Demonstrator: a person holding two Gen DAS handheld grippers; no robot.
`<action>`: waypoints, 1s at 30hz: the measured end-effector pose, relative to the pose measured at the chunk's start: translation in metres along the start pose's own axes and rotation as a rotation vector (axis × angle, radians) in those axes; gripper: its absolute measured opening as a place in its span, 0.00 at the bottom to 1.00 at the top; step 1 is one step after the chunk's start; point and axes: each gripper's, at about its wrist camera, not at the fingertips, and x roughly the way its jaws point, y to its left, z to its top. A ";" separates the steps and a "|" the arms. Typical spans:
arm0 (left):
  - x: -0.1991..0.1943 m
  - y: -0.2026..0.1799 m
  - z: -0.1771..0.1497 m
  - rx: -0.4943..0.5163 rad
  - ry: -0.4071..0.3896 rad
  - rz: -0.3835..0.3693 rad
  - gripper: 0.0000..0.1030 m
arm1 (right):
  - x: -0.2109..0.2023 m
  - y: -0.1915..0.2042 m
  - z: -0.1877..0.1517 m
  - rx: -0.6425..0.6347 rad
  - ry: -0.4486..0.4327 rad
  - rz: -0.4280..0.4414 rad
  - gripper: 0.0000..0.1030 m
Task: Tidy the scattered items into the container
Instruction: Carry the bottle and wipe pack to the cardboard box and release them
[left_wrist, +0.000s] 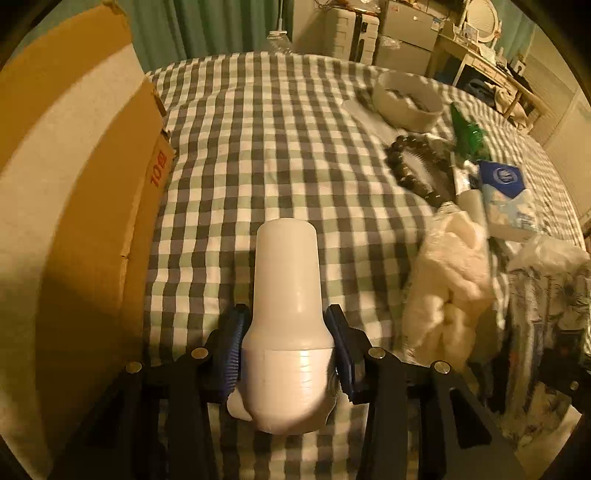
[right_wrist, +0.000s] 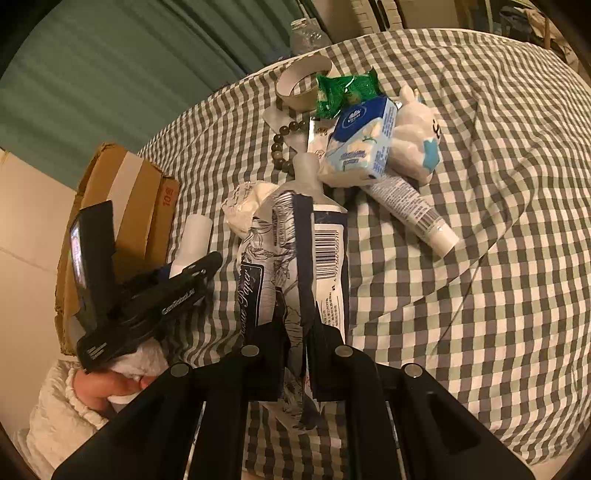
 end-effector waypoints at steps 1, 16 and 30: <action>-0.008 -0.002 -0.001 -0.001 -0.019 -0.005 0.42 | -0.002 0.002 0.000 -0.007 -0.006 -0.010 0.09; -0.159 0.022 0.031 0.018 -0.229 -0.177 0.42 | -0.076 0.093 -0.007 -0.161 -0.163 -0.006 0.09; -0.173 0.182 0.057 -0.075 -0.244 0.059 0.42 | -0.034 0.251 0.041 -0.300 -0.130 0.267 0.09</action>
